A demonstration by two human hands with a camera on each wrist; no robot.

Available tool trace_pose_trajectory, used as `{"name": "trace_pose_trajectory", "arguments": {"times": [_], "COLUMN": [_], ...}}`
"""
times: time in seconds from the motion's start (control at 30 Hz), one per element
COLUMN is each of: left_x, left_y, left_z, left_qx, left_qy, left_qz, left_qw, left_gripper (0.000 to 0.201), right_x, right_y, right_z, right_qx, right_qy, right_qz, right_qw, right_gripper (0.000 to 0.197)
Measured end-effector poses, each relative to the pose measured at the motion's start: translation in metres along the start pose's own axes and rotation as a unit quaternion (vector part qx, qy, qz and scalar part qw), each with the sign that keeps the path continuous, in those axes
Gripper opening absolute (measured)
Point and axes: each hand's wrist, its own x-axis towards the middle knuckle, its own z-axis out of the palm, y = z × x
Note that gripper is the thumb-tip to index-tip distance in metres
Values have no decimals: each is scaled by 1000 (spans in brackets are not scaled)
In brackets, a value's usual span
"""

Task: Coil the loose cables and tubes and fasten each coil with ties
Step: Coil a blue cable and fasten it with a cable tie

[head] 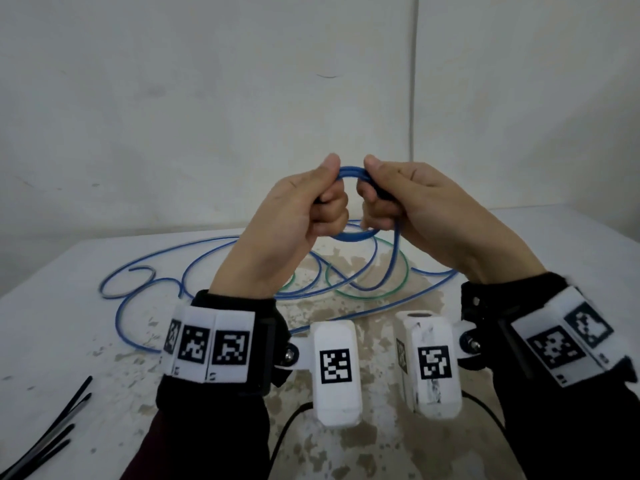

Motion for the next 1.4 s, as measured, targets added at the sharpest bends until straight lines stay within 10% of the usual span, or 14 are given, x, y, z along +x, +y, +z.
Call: {"name": "trace_pose_trajectory", "arguments": {"times": [0.17,0.43,0.67,1.13,1.4], "left_x": [-1,-2,2,3,3], "left_y": [4,-6,-15,-5,-4], "left_z": [2,-9,-4,-2,-1], "left_qx": [-36,98,243,121,100], "left_qy": [53,14,66,220,256], "left_qz": [46,12,118,220,229], "left_qw": [997,995,960,943,934], "left_gripper": [40,31,28,31,32], "right_x": [0,3,1,-5,-1], "right_y": [4,7,-1,2,6], "right_z": [2,4,9,4,17], "right_qx": [94,-20,-79,-76,81], "right_qy": [-29,24,64,-33,-28], "right_qz": [-8,10,2,-28,29], "right_qw": [995,999,995,996,996], "right_gripper": [39,37,38,15,40]}}
